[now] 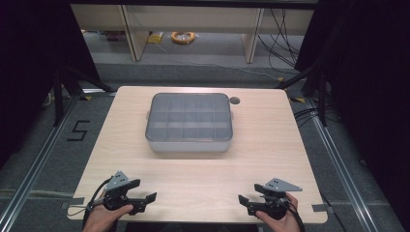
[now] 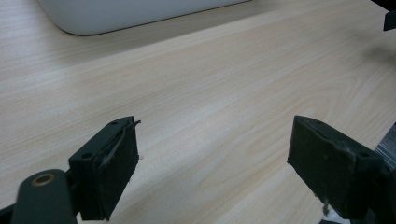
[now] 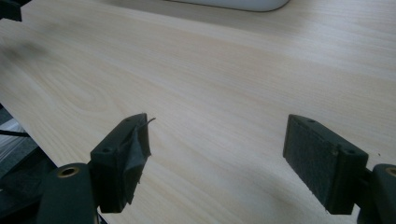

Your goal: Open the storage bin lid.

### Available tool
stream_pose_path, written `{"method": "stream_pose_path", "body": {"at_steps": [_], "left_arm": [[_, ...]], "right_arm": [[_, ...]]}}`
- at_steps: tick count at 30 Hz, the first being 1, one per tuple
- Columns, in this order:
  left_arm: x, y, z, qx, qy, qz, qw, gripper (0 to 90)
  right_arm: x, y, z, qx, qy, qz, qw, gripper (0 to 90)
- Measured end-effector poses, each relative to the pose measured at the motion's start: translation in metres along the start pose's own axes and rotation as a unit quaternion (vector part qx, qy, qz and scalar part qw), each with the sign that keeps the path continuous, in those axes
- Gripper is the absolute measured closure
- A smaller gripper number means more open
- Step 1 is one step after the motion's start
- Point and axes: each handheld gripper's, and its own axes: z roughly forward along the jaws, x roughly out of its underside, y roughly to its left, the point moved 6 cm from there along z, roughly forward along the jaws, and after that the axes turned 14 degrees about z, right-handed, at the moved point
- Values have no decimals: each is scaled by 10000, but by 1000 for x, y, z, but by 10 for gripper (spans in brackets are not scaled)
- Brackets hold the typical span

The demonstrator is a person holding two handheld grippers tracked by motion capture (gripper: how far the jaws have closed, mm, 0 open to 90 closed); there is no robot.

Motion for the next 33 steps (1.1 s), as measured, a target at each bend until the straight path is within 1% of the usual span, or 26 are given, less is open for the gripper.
{"method": "stream_pose_path", "body": {"at_steps": [1,3,4,5,6,7,8,9,10,11,12,13,15,16,17,18,19,20,21,22,23,25,26,27,29,33], "left_arm": [[-2,0,1,12,-10,-13,10000,152],[-4,0,1,22,-44,-35,10000,153],[-6,0,1,21,-47,-46,10000,153],[-8,2,1,118,-86,-86,9999,153],[-8,2,1,118,-86,-86,9999,153],[-10,4,1,238,-118,-256,9993,153],[-10,7,2,249,-121,-310,9991,153],[-10,10,2,180,-105,-313,9993,153],[-11,13,2,115,-82,-275,9995,153],[-13,15,3,40,-170,-336,9993,153],[-14,18,3,91,-101,-331,9994,153],[-15,19,4,39,-131,-359,9993,153],[-16,20,5,60,-133,-367,9992,154],[-17,21,6,34,-132,-381,9992,154],[-19,22,8,88,-128,-414,9990,154],[-20,23,9,71,-117,-403,9991,154],[-20,23,9,71,-117,-403,9991,154],[-22,25,9,50,-123,-384,9992,154],[-23,25,10,57,-131,-362,9992,154],[-23,25,10,57,-131,-362,9992,155],[-24,26,11,70,-136,-374,9992,155],[-25,26,13,57,-174,-403,9990,155],[-25,26,14,103,-126,-393,9991,155],[-26,27,14,96,-140,-380,9991,156],[-27,28,16,67,-155,-395,9991,156],[-30,33,20,49,-136,-381,9992,160]], "right_arm": [[0,2,0,-16,31,96,9999,241],[-2,1,1,-84,23,59,9999,243],[-3,3,2,-88,-20,175,9998,244],[-6,4,1,-188,-3,274,9994,248],[-6,4,1,-188,-3,274,9994,248],[-11,1,3,-237,-97,199,9995,251],[-13,3,5,-305,-73,316,9990,252],[-17,2,6,-333,-134,296,9989,253],[-19,2,6,-302,-74,346,9989,254],[-22,4,8,-395,-105,451,9981,254],[-27,1,11,-367,-148,289,9988,254],[-30,2,12,-413,-146,309,9986,254],[-34,3,14,-404,-170,276,9987,254],[-38,2,15,-385,-203,192,9989,255],[-42,6,15,-307,-85,396,9987,255],[-47,4,17,-354,-234,198,9989,256],[-47,4,17,-354,-234,198,9989,256],[-51,4,17,-430,-240,201,9986,256],[-53,2,17,-326,-285,179,9989,256],[-54,2,17,-346,-240,226,9989,256],[-56,1,20,-351,-319,183,9987,256],[-57,2,22,-388,-270,228,9986,256],[-59,3,24,-414,-276,209,9985,256],[-61,3,25,-367,-241,186,9989,257],[-64,6,27,-427,-264,204,9985,257],[-73,7,32,-417,-240,127,9988,257]]}}
